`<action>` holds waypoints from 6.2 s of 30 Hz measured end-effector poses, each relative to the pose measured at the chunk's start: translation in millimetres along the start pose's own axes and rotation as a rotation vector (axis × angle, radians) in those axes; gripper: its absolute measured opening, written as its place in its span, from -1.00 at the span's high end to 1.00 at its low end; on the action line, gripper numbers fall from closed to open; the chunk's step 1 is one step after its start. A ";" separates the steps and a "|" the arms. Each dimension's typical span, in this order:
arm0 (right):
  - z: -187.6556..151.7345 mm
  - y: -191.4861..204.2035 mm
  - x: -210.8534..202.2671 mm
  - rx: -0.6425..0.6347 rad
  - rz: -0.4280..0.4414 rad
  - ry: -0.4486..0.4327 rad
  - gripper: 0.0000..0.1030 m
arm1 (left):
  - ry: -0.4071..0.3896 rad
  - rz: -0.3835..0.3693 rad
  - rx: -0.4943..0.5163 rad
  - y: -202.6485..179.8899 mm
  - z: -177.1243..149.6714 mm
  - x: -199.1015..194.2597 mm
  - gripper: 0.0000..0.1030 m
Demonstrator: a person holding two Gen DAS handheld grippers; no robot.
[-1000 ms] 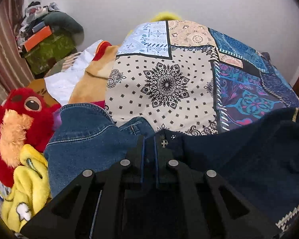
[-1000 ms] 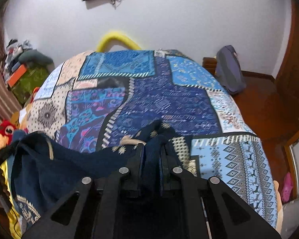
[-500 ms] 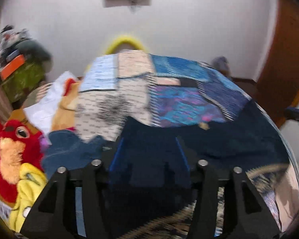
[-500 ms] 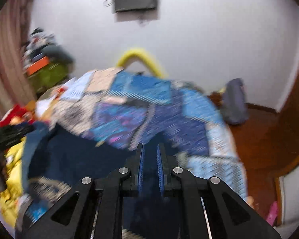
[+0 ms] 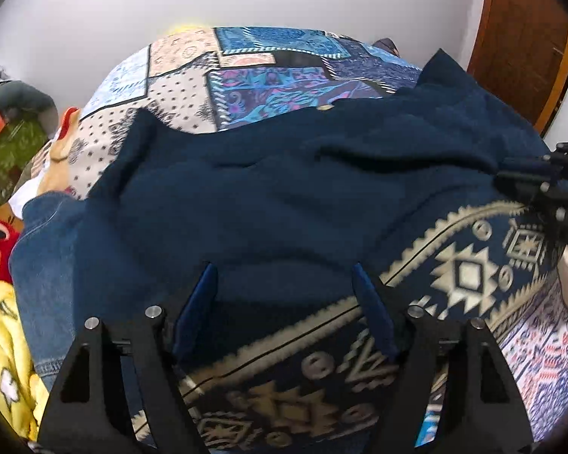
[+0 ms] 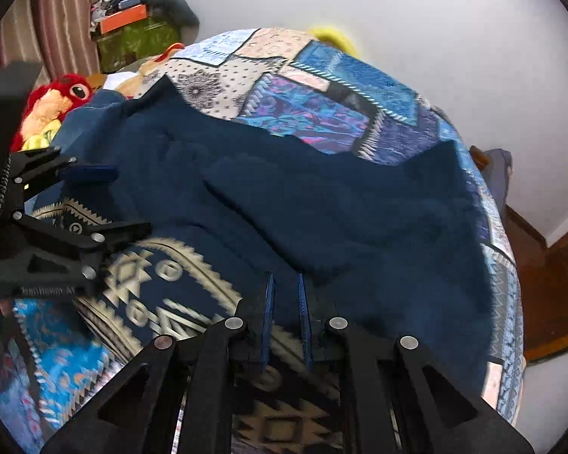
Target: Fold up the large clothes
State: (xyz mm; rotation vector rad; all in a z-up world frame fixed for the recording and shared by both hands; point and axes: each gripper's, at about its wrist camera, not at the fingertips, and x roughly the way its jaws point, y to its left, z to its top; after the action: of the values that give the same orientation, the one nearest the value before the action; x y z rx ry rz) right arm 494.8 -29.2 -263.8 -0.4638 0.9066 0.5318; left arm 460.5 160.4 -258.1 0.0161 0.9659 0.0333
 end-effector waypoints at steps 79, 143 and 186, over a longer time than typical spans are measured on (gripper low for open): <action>22.4 60.5 8.9 0.165 0.152 0.047 -1.00 | -0.348 -0.146 -0.514 16.7 60.0 -103.9 0.68; -45.9 -122.6 -93.0 0.312 0.093 -0.012 -0.99 | -0.067 -0.138 0.104 -65.4 50.6 -75.0 -0.90; -11.9 -112.9 41.7 0.555 0.570 0.123 -0.97 | 0.211 -0.655 -0.308 -42.0 75.8 50.9 -0.75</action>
State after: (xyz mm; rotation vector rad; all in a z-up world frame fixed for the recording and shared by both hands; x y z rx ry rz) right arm 577.6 -114.1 -287.6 0.2825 1.2604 0.7370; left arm 552.7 120.2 -258.0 -0.5958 1.1295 -0.4270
